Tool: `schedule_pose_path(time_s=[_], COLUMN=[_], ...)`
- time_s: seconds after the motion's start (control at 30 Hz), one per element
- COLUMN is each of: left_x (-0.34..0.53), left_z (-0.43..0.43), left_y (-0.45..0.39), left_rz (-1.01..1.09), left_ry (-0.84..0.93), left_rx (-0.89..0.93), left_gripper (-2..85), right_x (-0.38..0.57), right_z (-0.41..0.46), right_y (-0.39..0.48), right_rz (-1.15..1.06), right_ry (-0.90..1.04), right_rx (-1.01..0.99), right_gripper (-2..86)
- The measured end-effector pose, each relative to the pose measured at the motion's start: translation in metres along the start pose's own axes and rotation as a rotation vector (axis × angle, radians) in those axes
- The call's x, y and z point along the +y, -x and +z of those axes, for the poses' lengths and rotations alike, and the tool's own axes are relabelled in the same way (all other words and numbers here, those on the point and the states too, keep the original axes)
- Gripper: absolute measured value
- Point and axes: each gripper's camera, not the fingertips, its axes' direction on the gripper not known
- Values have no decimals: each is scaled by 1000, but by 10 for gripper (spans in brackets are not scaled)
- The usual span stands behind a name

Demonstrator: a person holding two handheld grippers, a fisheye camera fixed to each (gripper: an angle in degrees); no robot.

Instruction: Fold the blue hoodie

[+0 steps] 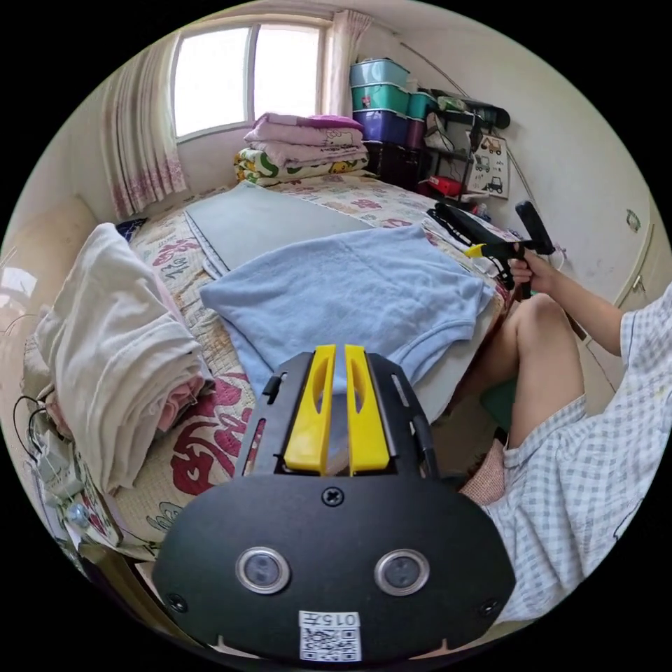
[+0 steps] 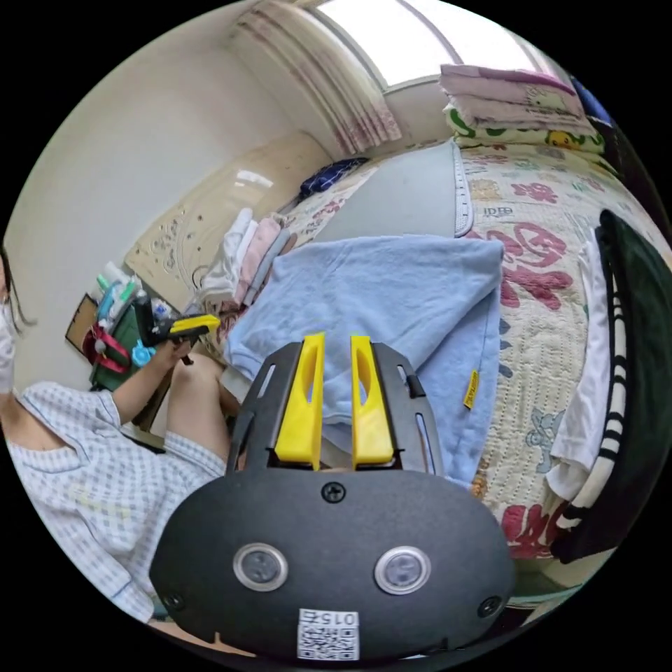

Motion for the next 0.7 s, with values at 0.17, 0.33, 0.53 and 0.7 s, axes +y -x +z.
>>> schedule_pose_path(time_s=[0.17, 0.33, 0.53, 0.7], left_x=[-33, -59, -58, -34], left_z=[18, 52, 94, 108], left_y=[61, 132, 197, 228], left_rz=[-190, -456, -673, -781], left_ry=[-40, -66, -67, -130], left_rx=[12, 21, -21, 39], left_gripper=[92, 131, 138, 125], right_x=[-44, -92, -126, -120], right_z=[-8, 8, 55, 97], right_y=[-83, -139, -197, -218], right_rz=[257, 414, 523, 450], right_ry=[-147, -186, -174, -129], right_rx=[49, 119, 205, 238], right_gripper=[106, 133, 136, 83])
